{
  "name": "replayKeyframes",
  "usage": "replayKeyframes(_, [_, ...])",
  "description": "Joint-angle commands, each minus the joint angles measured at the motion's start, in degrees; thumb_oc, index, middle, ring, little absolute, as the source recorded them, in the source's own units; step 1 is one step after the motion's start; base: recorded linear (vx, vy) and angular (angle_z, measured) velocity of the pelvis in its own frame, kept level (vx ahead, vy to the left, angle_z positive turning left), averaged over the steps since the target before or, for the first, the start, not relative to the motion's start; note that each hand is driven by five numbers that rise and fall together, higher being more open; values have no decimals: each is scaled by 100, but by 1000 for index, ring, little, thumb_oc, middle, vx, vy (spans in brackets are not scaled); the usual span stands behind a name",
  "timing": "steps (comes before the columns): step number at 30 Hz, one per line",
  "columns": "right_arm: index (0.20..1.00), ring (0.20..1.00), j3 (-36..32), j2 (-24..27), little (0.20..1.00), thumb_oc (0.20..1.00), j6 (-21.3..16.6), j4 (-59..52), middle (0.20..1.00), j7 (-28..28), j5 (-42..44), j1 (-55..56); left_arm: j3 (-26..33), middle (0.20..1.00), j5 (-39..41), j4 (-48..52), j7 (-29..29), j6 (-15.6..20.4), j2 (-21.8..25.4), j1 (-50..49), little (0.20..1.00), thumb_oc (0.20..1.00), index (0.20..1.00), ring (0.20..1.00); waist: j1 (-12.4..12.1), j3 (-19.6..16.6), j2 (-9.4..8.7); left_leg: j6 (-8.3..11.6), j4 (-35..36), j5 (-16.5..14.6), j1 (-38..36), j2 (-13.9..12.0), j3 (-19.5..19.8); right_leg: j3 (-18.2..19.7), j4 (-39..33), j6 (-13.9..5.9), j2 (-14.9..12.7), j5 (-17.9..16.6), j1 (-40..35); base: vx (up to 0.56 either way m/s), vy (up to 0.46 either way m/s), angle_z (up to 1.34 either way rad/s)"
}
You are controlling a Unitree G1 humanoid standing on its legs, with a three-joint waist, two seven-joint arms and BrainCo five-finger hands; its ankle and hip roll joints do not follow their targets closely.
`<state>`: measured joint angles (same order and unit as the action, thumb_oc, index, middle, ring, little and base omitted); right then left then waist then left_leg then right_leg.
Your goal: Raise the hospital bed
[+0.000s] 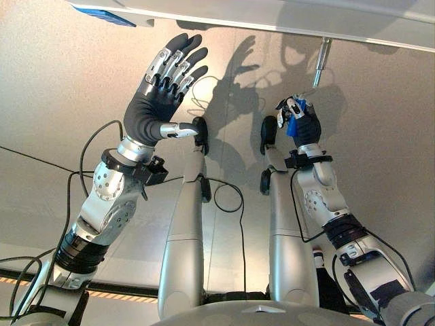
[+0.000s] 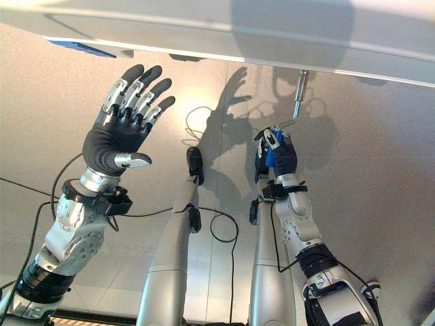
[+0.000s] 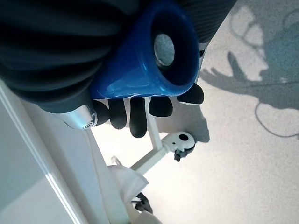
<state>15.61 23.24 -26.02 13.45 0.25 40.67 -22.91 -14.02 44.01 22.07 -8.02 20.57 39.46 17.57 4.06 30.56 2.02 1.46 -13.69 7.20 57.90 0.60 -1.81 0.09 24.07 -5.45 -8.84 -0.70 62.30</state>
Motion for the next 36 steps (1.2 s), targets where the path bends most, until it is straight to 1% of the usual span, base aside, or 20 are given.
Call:
replayKeyframes(1, [200, 200, -1258, 1080, 200, 200, -22, -109, 200, -17, 478, 426, 354, 1000, 39, 582, -263, 213, -52, -199, 1000, 1000, 1000, 1000, 141, -77, 179, 205, -537, -650, -238, -173, -38, -252, -265, -307, 186, -155, -288, -6, -38, -2])
replayKeyframes(2, [200, 200, -1011, 1138, 200, 200, 58, -700, 200, 452, 874, 511, 303, 1000, -19, 525, -287, 208, 37, -214, 1000, 1000, 1000, 1000, 152, -77, 168, 205, -529, -629, -239, -188, -50, -259, -269, -310, 186, -170, -284, 0, 0, 0])
replayKeyframes(3, [200, 200, -1014, 1138, 200, 200, 60, -705, 200, 456, 878, 518, 301, 1000, -19, 524, -287, 209, 38, -215, 1000, 1000, 1000, 1000, 151, -77, 166, 205, -528, -628, -243, -187, -51, -258, -268, -310, 186, -169, -287, -6, -44, -3])
replayKeyframes(4, [200, 200, -791, 1241, 200, 200, 210, -1127, 200, 645, 713, 595, 356, 1000, -91, 518, -259, 211, 107, -255, 1000, 1000, 1000, 1000, 139, -77, 180, 202, -518, -611, -254, -188, -54, -253, -251, -307, 194, -173, -280, -1, -18, -4])
replayKeyframes(6, [200, 200, -701, 1328, 200, 200, 290, -1387, 200, 762, 681, 612, 388, 1000, -141, 535, -259, 198, 164, -295, 1000, 1000, 1000, 1000, 139, -77, 186, 204, -514, -605, -271, -186, -61, -252, -237, -305, 192, -171, -287, -5, -24, -6])
replayKeyframes(9, [200, 200, -621, 1397, 200, 200, 328, -1720, 200, 902, 713, 637, 438, 1000, -179, 557, -263, 195, 218, -385, 1000, 1000, 1000, 1000, 148, -77, 199, 208, -499, -592, -294, -190, -66, -241, -218, -301, 201, -163, -293, -7, -20, -8])
replayKeyframes(10, [200, 200, -586, 1464, 200, 200, 404, -1941, 200, 1060, 818, 656, 466, 1000, -249, 564, -294, 186, 278, -446, 1000, 1000, 1000, 1000, 151, -77, 217, 216, -455, -567, -334, -197, -66, -246, -210, -294, 209, -153, -313, -9, -28, -3])
replayKeyframes(12, [200, 200, -652, 1414, 200, 200, 420, -2028, 200, 1181, 1119, 705, 502, 1000, -222, 570, -335, 176, 272, -498, 1000, 1000, 1000, 1000, 153, -77, 236, 228, -418, -544, -370, -204, -54, -249, -199, -290, 215, -138, -336, -12, -53, -2])
replayKeyframes(13, [200, 200, -823, 1178, 200, 200, 355, -2116, 200, 1329, 1641, 752, 527, 1000, -156, 592, -367, 167, 197, -547, 1000, 1000, 1000, 1000, 152, -77, 272, 257, -347, -510, -433, -219, -59, -246, -179, -287, 226, -114, -353, -8, -57, -3])
replayKeyframes(15, [200, 200, -877, 1080, 200, 200, 338, -2106, 200, 1333, 1736, 761, 536, 1000, -125, 596, -380, 151, 164, -556, 1000, 1000, 1000, 1000, 147, -77, 283, 264, -322, -499, -464, -222, -55, -246, -170, -285, 229, -104, -365, -2, -21, -2])
replayKeyframes(16, [200, 200, -1045, 988, 200, 200, 297, -2095, 200, 1379, 1917, 771, 569, 1000, -44, 594, -455, 122, 119, -584, 1000, 1000, 1000, 1000, 130, -77, 325, 285, -219, -459, -550, -224, -47, -256, -137, -281, 242, -77, -382, 0, 0, 0])
replayKeyframes(19, [200, 200, -1204, 900, 200, 200, 172, -1996, 200, 1244, 1959, 778, 543, 1000, 9, 576, -481, 121, 47, -593, 1000, 1000, 1000, 1000, 121, -77, 372, 312, -122, -412, -633, -226, -39, -256, -89, -272, 236, -44, -386, -3, -26, 0])
replayKeyframes(20, [200, 200, -1417, 752, 200, 200, 19, -1771, 200, 1053, 2029, 725, 494, 1000, 81, 557, -521, 106, -42, -550, 1000, 1000, 1000, 1000, 127, -77, 436, 343, -57, -385, -714, -219, -42, -262, -65, -268, 214, -7, -405, 0, 0, 0])
replayKeyframes(21, [200, 200, -1470, 700, 200, 200, -38, -1686, 200, 989, 2059, 698, 468, 1000, 98, 550, -531, 101, -68, -526, 1000, 1000, 1000, 1000, 132, -77, 462, 345, -27, -381, -748, -211, -45, -255, -69, -266, 218, 2, -419, -3, -21, 5])
replayKeyframes(27, [200, 200, -1862, 453, 200, 200, -340, -962, 200, 583, 2151, 553, 400, 1000, 142, 521, -534, 86, -198, -434, 1000, 1000, 1000, 1000, 154, -77, 523, 353, 69, -365, -854, -220, -53, -240, -100, -251, 236, 43, -457, 0, -6, 0])
replayKeyframes(30, [200, 200, -1932, 407, 200, 200, -370, -785, 200, 555, 2231, 532, 386, 1000, 171, 522, -536, 66, -233, -415, 1000, 1000, 1000, 1000, 160, -77, 535, 351, 80, -366, -862, -217, -54, -232, -94, -247, 248, 48, -452, 0, 0, 0])
replayKeyframes(32, [200, 200, -2005, 353, 200, 200, -415, -320, 200, 430, 2281, 458, 361, 1000, 132, 522, -477, 77, -267, -427, 1000, 1000, 1000, 1000, 160, -77, 549, 339, 46, -383, -844, -221, -51, -232, -51, -241, 255, 53, -428, 0, 0, 0])
replayKeyframes(34, [200, 200, -2011, 421, 200, 200, -440, 345, 200, 48, 1982, 340, 308, 1000, 100, 496, -428, 82, -273, -393, 1000, 1000, 1000, 1000, 147, -77, 555, 337, 34, -391, -830, -218, -50, -238, -57, -242, 243, 46, -421, 0, 0, 0])
replayKeyframes(35, [200, 200, -2006, 422, 200, 200, -442, 353, 200, 32, 1969, 325, 308, 1000, 97, 495, -425, 82, -274, -388, 1000, 1000, 1000, 1000, 148, -77, 557, 337, 35, -392, -826, -219, -50, -238, -60, -242, 244, 45, -418, 0, 0, 0])
replayKeyframes(36, [200, 200, -1986, 509, 200, 200, -350, 889, 200, -259, 1613, 255, 279, 1000, 65, 468, -372, 88, -257, -369, 1000, 1000, 1000, 1000, 129, -77, 559, 330, 28, -392, -808, -218, -42, -242, -62, -236, 245, 42, -416, 0, 0, 0])
